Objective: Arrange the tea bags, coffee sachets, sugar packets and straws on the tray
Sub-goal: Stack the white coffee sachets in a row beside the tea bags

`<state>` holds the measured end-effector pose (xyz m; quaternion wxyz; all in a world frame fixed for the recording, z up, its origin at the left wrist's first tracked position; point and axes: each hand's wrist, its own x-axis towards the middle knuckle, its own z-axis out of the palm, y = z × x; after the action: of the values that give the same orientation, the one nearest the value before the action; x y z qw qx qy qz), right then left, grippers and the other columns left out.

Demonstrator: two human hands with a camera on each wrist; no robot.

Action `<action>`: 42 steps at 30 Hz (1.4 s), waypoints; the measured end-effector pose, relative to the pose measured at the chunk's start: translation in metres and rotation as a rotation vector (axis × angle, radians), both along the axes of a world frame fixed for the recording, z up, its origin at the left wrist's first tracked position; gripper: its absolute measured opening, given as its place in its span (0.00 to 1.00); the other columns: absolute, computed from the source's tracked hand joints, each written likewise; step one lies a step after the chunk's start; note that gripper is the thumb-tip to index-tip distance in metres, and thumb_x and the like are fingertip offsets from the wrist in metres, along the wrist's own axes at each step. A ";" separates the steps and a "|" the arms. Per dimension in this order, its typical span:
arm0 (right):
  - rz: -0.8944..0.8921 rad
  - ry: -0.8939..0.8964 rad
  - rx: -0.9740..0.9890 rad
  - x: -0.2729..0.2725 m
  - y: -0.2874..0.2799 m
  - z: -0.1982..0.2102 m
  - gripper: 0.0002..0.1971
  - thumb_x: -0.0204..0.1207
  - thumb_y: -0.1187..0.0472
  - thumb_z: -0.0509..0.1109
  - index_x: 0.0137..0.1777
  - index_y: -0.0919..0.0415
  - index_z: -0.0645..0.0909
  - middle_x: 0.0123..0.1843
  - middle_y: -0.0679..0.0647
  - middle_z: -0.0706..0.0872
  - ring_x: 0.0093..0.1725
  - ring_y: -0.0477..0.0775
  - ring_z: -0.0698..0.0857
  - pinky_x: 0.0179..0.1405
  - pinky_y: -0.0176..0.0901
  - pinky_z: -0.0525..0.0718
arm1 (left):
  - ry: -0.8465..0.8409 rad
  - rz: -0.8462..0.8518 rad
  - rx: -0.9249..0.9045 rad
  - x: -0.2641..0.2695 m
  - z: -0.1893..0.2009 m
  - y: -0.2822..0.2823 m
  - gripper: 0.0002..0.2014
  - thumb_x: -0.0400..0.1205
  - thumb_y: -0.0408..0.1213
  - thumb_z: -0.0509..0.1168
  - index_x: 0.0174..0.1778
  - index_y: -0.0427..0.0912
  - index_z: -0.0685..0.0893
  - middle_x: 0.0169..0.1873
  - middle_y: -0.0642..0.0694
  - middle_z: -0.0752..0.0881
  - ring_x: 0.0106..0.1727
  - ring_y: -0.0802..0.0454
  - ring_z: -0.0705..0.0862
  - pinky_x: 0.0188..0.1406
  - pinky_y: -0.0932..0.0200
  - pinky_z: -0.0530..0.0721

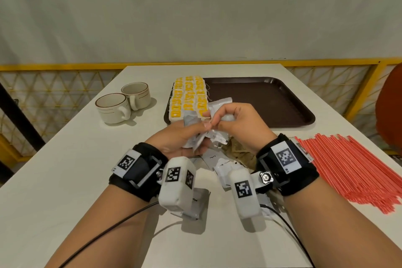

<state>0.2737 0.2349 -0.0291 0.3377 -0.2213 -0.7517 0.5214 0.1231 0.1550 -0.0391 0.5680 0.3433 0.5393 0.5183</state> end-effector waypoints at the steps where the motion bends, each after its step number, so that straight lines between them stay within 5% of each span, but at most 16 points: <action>1: -0.013 0.026 -0.032 -0.001 0.001 -0.001 0.10 0.71 0.77 0.73 0.35 0.62 0.86 0.50 0.56 0.91 0.57 0.46 0.88 0.63 0.50 0.84 | -0.020 0.011 0.000 0.000 0.001 -0.001 0.07 0.78 0.35 0.70 0.48 0.41 0.81 0.30 0.43 0.85 0.32 0.50 0.85 0.30 0.59 0.85; 6: -0.095 0.088 -0.206 -0.003 0.007 -0.005 0.09 0.76 0.73 0.70 0.46 0.60 0.89 0.55 0.53 0.90 0.57 0.51 0.87 0.66 0.53 0.81 | -0.326 0.057 0.010 -0.003 0.004 0.000 0.07 0.77 0.24 0.57 0.44 0.41 0.74 0.29 0.42 0.79 0.28 0.49 0.79 0.27 0.57 0.82; 10: -0.074 0.120 -0.336 -0.001 0.007 -0.002 0.14 0.78 0.76 0.64 0.50 0.59 0.88 0.48 0.60 0.86 0.46 0.60 0.80 0.50 0.53 0.79 | -0.448 0.050 0.017 -0.007 0.009 -0.002 0.09 0.71 0.36 0.69 0.38 0.44 0.73 0.29 0.47 0.72 0.28 0.54 0.70 0.23 0.64 0.75; 13: -0.053 0.124 -0.377 -0.001 0.008 0.000 0.20 0.76 0.79 0.60 0.51 0.57 0.88 0.49 0.62 0.81 0.48 0.60 0.73 0.48 0.54 0.74 | -0.410 0.125 0.085 -0.005 0.006 -0.001 0.17 0.68 0.31 0.76 0.45 0.44 0.75 0.30 0.46 0.75 0.27 0.55 0.73 0.22 0.65 0.74; 15: -0.046 0.141 -0.369 -0.001 0.007 0.002 0.20 0.76 0.80 0.60 0.53 0.58 0.87 0.53 0.56 0.86 0.47 0.60 0.76 0.44 0.49 0.79 | -0.445 0.198 0.129 -0.006 0.003 0.002 0.19 0.72 0.22 0.67 0.55 0.43 0.74 0.31 0.44 0.78 0.29 0.53 0.78 0.26 0.62 0.80; 18: -0.027 0.210 -0.387 -0.001 0.006 0.004 0.20 0.76 0.81 0.62 0.58 0.59 0.83 0.55 0.51 0.87 0.43 0.53 0.85 0.35 0.40 0.85 | -0.536 0.175 0.149 -0.008 0.005 0.003 0.16 0.80 0.22 0.53 0.61 0.42 0.74 0.40 0.38 0.87 0.38 0.46 0.88 0.40 0.53 0.87; 21: -0.043 0.282 -0.421 0.000 0.008 0.003 0.24 0.75 0.82 0.63 0.66 0.60 0.80 0.54 0.52 0.88 0.49 0.49 0.88 0.44 0.41 0.88 | -0.604 0.171 0.199 -0.006 0.008 0.001 0.17 0.81 0.21 0.49 0.61 0.37 0.76 0.47 0.30 0.89 0.46 0.37 0.90 0.49 0.44 0.87; 23: -0.065 0.321 -0.449 0.001 0.010 0.003 0.28 0.75 0.82 0.65 0.72 0.59 0.74 0.57 0.53 0.87 0.53 0.49 0.88 0.48 0.43 0.89 | -0.628 0.186 0.240 -0.004 0.009 0.002 0.15 0.82 0.21 0.49 0.60 0.34 0.76 0.44 0.27 0.88 0.43 0.36 0.90 0.45 0.45 0.88; 27: -0.082 0.364 -0.504 0.000 0.011 0.002 0.31 0.73 0.80 0.68 0.74 0.59 0.70 0.60 0.60 0.86 0.57 0.56 0.87 0.51 0.50 0.89 | -0.478 0.194 0.173 -0.005 0.006 0.003 0.06 0.82 0.31 0.62 0.53 0.38 0.80 0.39 0.38 0.85 0.37 0.44 0.89 0.41 0.48 0.90; 30: -0.095 0.348 -0.496 -0.001 0.010 0.003 0.23 0.74 0.79 0.68 0.68 0.63 0.76 0.55 0.61 0.88 0.53 0.57 0.89 0.46 0.46 0.90 | -0.375 0.180 0.148 -0.003 0.004 0.003 0.13 0.72 0.40 0.70 0.50 0.40 0.80 0.32 0.43 0.81 0.32 0.51 0.83 0.32 0.57 0.87; 33: -0.088 0.282 -0.456 -0.002 0.008 0.000 0.19 0.74 0.78 0.69 0.61 0.61 0.79 0.53 0.60 0.89 0.51 0.59 0.90 0.49 0.52 0.90 | -0.319 0.168 0.192 -0.001 0.001 0.002 0.18 0.74 0.41 0.71 0.58 0.40 0.81 0.47 0.37 0.85 0.44 0.47 0.84 0.37 0.58 0.87; 36: -0.089 0.210 -0.415 -0.003 0.006 -0.003 0.17 0.74 0.77 0.71 0.60 0.61 0.81 0.54 0.61 0.90 0.53 0.61 0.90 0.54 0.56 0.88 | -0.303 0.145 0.207 0.000 -0.002 0.003 0.23 0.78 0.33 0.68 0.70 0.35 0.75 0.62 0.32 0.83 0.60 0.38 0.84 0.55 0.48 0.85; 40: -0.076 0.168 -0.380 -0.004 0.004 -0.004 0.19 0.72 0.76 0.73 0.62 0.67 0.80 0.54 0.63 0.90 0.52 0.62 0.89 0.50 0.50 0.89 | -0.267 0.006 0.126 0.004 -0.001 0.000 0.20 0.78 0.38 0.66 0.65 0.37 0.79 0.48 0.36 0.87 0.46 0.45 0.87 0.44 0.55 0.87; 42: -0.070 0.156 -0.353 -0.005 0.003 -0.005 0.18 0.71 0.76 0.73 0.61 0.69 0.81 0.53 0.65 0.90 0.48 0.61 0.89 0.46 0.47 0.88 | -0.233 -0.063 0.096 0.004 -0.004 -0.001 0.16 0.77 0.35 0.68 0.60 0.35 0.82 0.45 0.36 0.86 0.47 0.43 0.85 0.44 0.57 0.87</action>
<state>0.2691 0.2377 -0.0342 0.3690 -0.2621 -0.6117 0.6488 0.1276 0.1543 -0.0435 0.6255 0.3244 0.4333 0.5619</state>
